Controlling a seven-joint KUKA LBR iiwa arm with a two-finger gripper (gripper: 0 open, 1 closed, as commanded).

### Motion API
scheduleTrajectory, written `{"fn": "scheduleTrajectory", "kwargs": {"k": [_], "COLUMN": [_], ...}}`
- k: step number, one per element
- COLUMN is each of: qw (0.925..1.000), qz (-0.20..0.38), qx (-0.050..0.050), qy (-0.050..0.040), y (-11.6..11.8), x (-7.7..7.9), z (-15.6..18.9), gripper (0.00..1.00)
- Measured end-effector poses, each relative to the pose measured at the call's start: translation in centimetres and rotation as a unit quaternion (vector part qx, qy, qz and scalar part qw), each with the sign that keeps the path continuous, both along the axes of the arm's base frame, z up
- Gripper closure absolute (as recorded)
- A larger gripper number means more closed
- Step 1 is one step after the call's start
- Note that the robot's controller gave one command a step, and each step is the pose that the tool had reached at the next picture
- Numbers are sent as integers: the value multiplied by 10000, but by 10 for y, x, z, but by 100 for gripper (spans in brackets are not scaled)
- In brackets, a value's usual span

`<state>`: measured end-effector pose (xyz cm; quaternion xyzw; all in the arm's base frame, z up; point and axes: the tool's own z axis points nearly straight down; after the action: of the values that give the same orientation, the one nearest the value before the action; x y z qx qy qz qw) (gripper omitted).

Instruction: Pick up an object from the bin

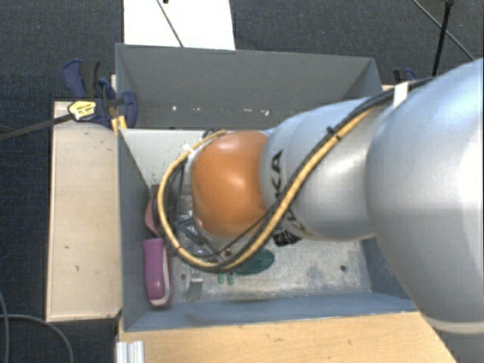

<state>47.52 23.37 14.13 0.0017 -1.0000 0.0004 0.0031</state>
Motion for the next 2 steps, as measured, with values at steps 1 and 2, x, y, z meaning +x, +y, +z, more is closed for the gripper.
{"fn": "scheduleTrajectory", "kwargs": {"k": [1,2], "qw": [9985,9916], "qz": [-538,-1290], "qx": [2,4], "qy": [-84,-33], "y": [-78,-75], "x": [73,22], "z": [-72,-41], "gripper": [0,0]}}
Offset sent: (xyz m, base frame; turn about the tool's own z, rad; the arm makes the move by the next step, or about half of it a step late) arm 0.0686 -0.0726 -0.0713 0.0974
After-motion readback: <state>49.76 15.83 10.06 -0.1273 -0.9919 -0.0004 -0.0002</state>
